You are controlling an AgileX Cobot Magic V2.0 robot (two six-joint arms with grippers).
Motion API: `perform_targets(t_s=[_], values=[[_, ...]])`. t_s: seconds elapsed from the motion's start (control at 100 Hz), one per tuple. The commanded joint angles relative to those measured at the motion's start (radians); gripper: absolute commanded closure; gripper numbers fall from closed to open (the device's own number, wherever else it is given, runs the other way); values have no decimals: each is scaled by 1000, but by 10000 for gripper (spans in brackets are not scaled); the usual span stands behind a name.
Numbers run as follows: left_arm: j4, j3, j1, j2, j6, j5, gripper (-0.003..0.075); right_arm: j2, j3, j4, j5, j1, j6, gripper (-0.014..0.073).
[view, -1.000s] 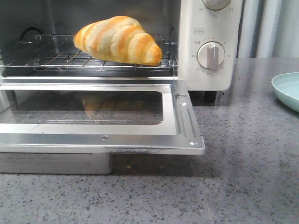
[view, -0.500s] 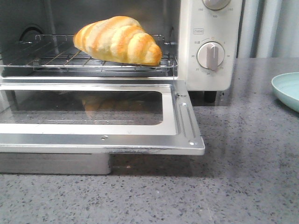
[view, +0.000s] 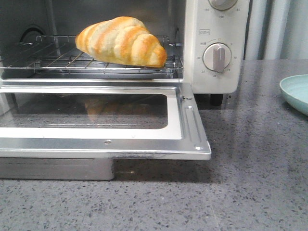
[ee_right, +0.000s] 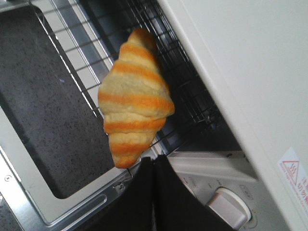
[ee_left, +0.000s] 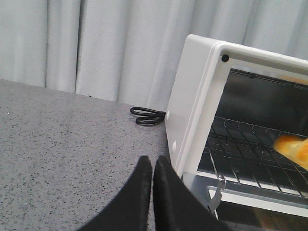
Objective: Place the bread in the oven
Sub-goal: 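Withdraw the right gripper out of the oven toward the plate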
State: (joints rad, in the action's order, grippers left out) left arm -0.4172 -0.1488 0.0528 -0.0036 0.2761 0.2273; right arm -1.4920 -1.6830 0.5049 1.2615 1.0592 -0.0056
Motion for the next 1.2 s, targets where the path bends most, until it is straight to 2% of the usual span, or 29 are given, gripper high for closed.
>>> perform_targets(t_s=[0.0, 0.32, 0.51, 0.77, 0.9, 1.05, 1.19], values=[[-15, -26, 4, -27, -9, -74, 741, 33, -6, 34, 38, -6, 6, 670], [-15, -26, 4, -27, -9, -74, 741, 29, -4, 32, -14, -6, 6, 670], [-15, -26, 4, -27, -9, -74, 741, 23, 9, 3, 44, -11, 19, 670], [-15, -26, 4, -27, -9, -74, 741, 112, 12, -53, 44, -125, 74, 670], [-15, -26, 4, -27, -9, -74, 741, 184, 90, -55, 44, -185, 74, 670], [-15, -26, 4, -27, -9, -74, 741, 300, 220, -55, 35, -247, 138, 670], [-15, -26, 4, -27, -9, -74, 741, 420, 366, -66, -36, -332, 164, 670]])
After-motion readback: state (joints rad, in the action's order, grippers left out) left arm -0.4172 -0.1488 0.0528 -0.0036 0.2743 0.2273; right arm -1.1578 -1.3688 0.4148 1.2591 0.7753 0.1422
